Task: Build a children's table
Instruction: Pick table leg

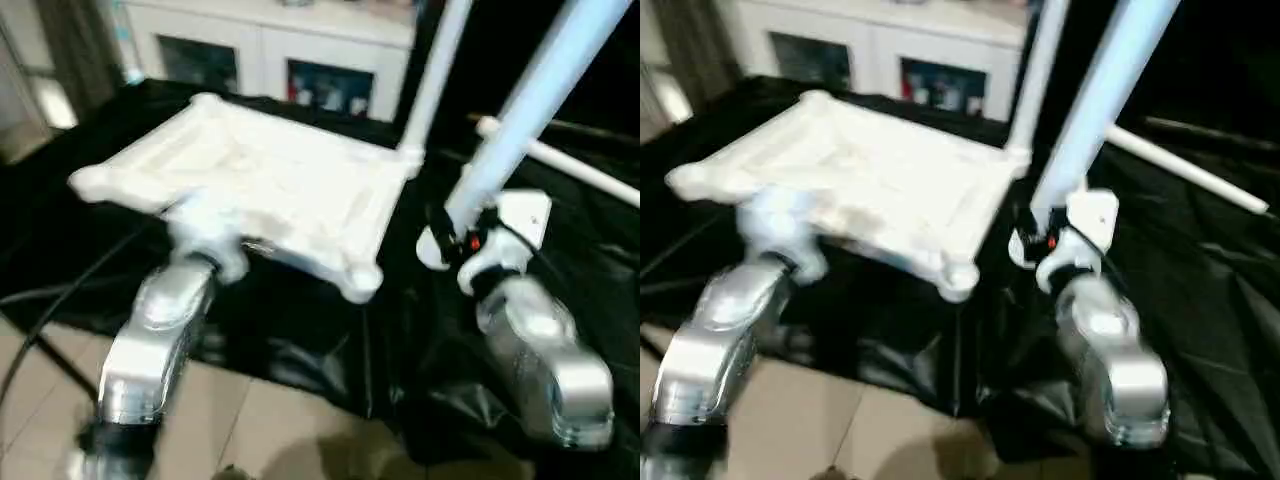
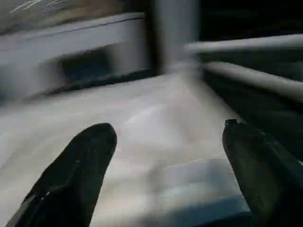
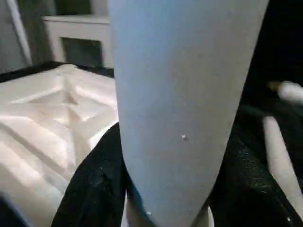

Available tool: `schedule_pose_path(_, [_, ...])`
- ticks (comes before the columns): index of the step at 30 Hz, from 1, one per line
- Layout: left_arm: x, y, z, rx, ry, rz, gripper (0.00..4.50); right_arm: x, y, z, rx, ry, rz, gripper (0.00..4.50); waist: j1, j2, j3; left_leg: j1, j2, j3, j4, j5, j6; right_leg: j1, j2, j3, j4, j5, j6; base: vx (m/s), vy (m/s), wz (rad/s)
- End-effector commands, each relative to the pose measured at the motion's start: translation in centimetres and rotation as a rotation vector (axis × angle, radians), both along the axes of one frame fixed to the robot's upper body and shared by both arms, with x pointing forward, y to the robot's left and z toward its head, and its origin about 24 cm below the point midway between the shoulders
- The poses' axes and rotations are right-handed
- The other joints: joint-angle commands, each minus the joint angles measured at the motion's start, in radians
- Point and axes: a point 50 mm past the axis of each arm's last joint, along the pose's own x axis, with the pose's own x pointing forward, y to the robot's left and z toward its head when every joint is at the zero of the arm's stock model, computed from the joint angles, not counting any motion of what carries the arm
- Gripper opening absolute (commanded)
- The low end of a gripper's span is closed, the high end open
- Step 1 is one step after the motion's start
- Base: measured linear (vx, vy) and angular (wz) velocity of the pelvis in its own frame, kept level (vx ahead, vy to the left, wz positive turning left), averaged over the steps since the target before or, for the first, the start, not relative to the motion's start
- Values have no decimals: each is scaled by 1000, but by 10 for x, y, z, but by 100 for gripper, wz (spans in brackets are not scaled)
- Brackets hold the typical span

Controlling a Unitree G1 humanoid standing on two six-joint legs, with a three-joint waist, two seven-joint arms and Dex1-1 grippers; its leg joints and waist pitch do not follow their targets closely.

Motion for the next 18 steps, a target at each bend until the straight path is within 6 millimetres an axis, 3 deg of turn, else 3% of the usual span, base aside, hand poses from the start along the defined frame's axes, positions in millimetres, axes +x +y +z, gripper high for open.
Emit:
schedule_pose_path(1, [0,-21,-17,193,70,-327,413,4,-2,9,-21,-40,59,189,3,18,-62,22,10,-4,-78,-261,0,40,-73,49,-107,-489,49,0,0,0])
schedule_pose_path(2, [0,-21,-17,193,70,-327,413,4,-2,9,-21,-40,59,189,1,18,-63,24,13,-3,-79,-271,-15,43,-75,51,-96,-469,29,0,0,0])
schedule_pose_path(4, [9,-21,-28,365,77,-364,413,5,-5,12,-32,-48,60,189,-4,19,-60,14,13,-4,-84,-275,-25,53,-75,50,-94,-458,17,0,0,0])
schedule_pose_path(5, [11,-21,-31,402,75,-365,413,5,-6,14,-34,-51,57,189,-3,32,-60,19,12,-6,-84,-288,-28,52,-78,50,-94,-469,12,0,0,0])
schedule_pose_path(6, [15,-22,-31,417,69,-360,413,5,-7,16,-35,-55,55,189,-8,23,-70,16,11,-6,-80,-267,-32,66,-81,50,-88,-453,4,0,0,0])
schedule_pose_path(7, [19,-24,-29,406,55,-356,413,5,-7,17,-36,-58,55,189,-7,26,-71,14,9,-5,-79,-249,-27,65,-80,51,-89,-437,-3,0,0,0])
schedule_pose_path(8, [22,-27,-26,378,49,-348,413,4,-8,18,-35,-61,57,189,-7,33,-76,14,13,-5,-76,-220,-27,66,-83,54,-77,-385,-31,0,0,0])
schedule_pose_path(10, [29,-30,-23,350,35,-363,413,3,-9,19,-27,-64,74,189,-6,27,-78,14,12,0,-72,-190,-15,68,-78,54,-73,-323,-63,0,0,0])
schedule_pose_path(12, [34,-30,-26,390,34,-364,413,2,-8,17,-29,-59,88,189,-1,28,-78,10,14,1,-73,-163,2,71,-78,55,-67,-272,-91,0,0,0])
schedule_pose_path(15, [40,-26,-33,458,34,-341,413,0,-5,14,-36,-49,109,189,-3,25,-77,8,12,2,-72,-156,9,76,-77,55,-67,-272,-90,0,0,0])
schedule_pose_path(18, [46,-26,-36,468,73,-324,413,-2,-2,10,-29,-35,117,189,-1,24,-76,13,13,5,-72,-155,15,72,-79,56,-70,-296,-93,0,0,0])
